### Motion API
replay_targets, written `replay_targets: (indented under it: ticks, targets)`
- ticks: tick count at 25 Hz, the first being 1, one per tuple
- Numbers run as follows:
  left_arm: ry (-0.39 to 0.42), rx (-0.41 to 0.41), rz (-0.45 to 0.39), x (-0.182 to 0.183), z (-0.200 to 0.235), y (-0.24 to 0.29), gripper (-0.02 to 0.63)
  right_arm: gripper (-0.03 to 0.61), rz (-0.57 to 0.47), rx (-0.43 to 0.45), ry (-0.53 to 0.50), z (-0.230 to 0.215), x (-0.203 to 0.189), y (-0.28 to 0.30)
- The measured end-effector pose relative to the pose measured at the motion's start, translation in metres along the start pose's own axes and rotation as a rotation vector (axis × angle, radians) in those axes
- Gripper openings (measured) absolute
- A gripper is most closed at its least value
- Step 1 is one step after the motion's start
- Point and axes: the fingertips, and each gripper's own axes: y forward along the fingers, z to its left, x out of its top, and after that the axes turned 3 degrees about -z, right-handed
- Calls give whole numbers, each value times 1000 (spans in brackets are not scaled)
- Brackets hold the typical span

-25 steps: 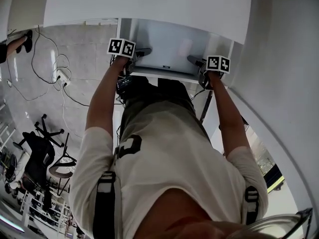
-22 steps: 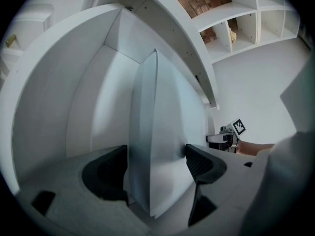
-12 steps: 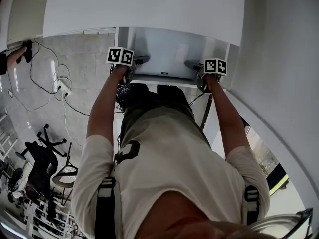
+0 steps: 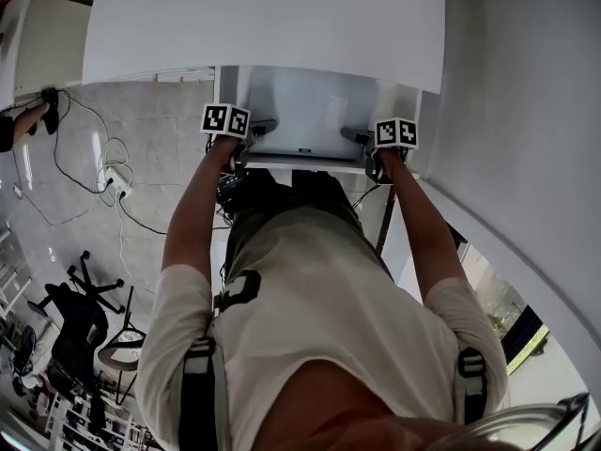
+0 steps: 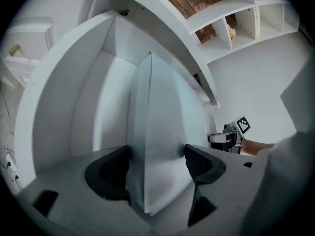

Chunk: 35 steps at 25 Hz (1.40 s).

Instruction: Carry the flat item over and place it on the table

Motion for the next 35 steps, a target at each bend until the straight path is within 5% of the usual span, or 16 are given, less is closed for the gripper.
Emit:
replay_targets:
  ticks: [35]
  targets:
    - [-43, -59, -157, -13, -29, -71, 365, 350, -43, 77, -126, 68, -17, -50]
